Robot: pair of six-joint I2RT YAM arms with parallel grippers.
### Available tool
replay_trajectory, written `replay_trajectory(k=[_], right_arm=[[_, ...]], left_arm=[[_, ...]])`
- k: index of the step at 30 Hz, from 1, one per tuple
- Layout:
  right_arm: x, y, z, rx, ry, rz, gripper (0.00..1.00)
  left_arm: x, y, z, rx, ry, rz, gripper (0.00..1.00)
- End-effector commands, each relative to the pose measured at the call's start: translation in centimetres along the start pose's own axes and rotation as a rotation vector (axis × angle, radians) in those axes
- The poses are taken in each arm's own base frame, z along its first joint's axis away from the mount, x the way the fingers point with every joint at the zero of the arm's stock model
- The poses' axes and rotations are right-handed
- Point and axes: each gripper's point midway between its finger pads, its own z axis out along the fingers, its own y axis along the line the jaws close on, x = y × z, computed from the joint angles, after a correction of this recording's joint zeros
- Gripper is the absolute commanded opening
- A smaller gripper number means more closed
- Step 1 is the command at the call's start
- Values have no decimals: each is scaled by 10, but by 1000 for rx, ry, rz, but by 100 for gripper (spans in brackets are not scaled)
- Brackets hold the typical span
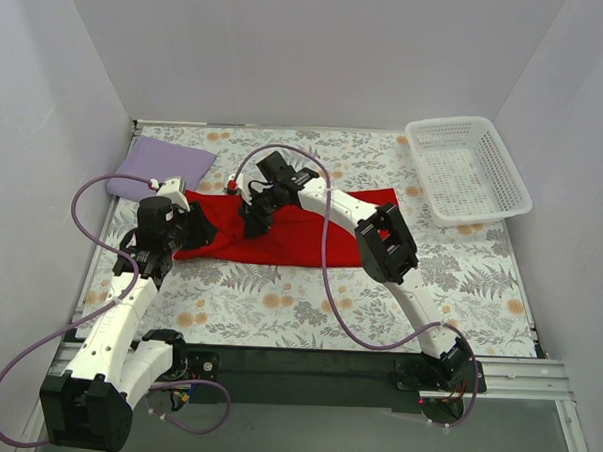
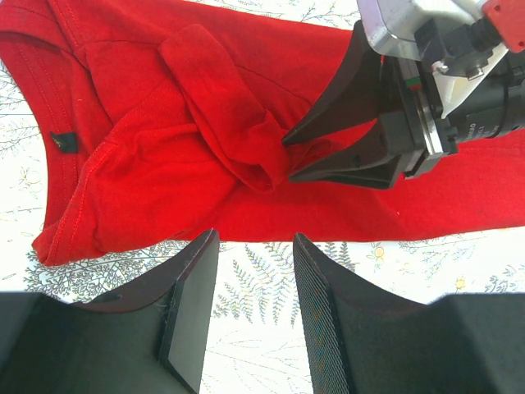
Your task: Fold and stack the t-shirts
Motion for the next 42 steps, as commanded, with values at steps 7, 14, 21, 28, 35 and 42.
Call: replay_trajectory(k=[7, 14, 21, 28, 35, 42], right_arm=[[-19, -17, 2, 93, 6, -55, 16], [-37, -17, -19, 129, -28, -52, 1], [-39, -33, -50, 193, -70, 20, 1], [-23, -46, -55, 224, -83, 116, 1], [-18, -62, -55, 255, -114, 208, 1], [-5, -82, -56, 333, -123, 337, 1]], left_arm=[[-1, 0, -3, 0, -15, -1, 40], [-2, 0, -4, 0, -23, -3, 40], [-2, 2, -5, -8, -23, -6, 40], [-2, 2, -5, -12, -26, -9, 40], [-2, 2, -5, -12, -24, -11, 40], [-1, 3, -4, -16, -18, -12, 40]])
